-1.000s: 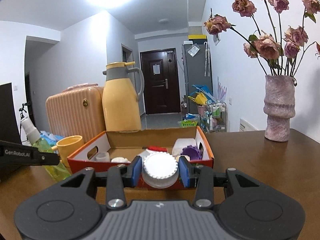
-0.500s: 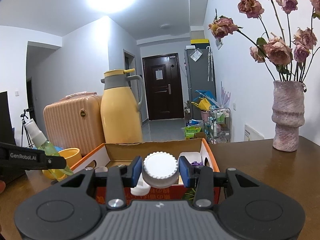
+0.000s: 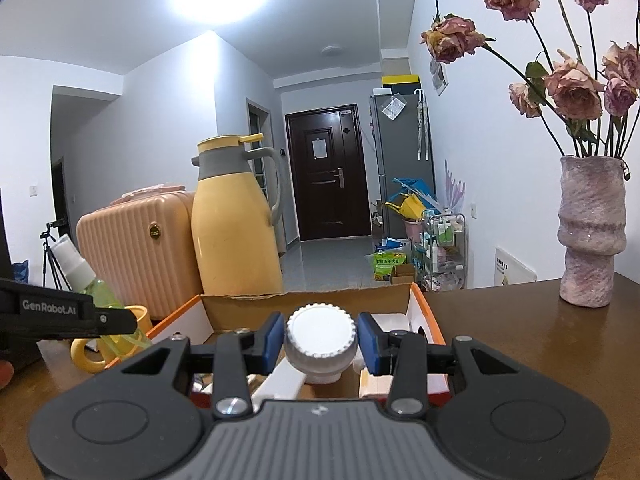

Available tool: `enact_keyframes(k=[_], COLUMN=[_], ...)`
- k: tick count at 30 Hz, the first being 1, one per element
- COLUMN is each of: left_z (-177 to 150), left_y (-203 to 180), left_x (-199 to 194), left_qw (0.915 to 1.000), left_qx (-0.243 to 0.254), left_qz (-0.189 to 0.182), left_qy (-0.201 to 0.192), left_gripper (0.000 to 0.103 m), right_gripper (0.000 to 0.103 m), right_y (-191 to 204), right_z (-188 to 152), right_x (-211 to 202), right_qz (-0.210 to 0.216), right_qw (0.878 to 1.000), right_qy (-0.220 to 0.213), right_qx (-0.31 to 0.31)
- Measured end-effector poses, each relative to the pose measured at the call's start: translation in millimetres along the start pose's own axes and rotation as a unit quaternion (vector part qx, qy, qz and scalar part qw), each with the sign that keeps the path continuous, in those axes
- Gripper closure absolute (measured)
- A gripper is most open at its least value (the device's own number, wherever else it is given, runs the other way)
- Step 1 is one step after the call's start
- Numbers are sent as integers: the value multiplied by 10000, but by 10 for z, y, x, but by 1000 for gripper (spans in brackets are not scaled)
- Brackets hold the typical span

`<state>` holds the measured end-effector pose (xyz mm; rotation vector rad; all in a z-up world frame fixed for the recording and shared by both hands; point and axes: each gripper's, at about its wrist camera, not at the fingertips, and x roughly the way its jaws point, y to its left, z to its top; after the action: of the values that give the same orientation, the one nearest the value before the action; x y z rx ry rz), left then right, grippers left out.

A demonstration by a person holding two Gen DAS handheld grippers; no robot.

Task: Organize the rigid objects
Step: 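Carry the green spray bottle and white ribbed cap over the cardboard box, then lower the spray bottle and ribbed cap into the box and open both grippers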

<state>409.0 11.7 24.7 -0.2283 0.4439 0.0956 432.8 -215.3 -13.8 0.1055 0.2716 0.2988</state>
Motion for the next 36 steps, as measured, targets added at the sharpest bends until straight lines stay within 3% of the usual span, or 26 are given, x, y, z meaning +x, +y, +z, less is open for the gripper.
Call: enact_keyframes(k=[14, 36], left_z=[179, 207], left_y=[-56, -146], left_x=[396, 1070], left_qw=[10000, 9986], left_qx=[-11, 442], left_qz=[-6, 250], left_qy=[-57, 149], left_gripper=[71, 71], right_gripper=[64, 64], right_y=[-52, -136], right_z=[38, 4], right_x=[413, 978], right_qz=[9, -180], right_qw=[9999, 9978], right_qy=[118, 609], right_qx=[-46, -192])
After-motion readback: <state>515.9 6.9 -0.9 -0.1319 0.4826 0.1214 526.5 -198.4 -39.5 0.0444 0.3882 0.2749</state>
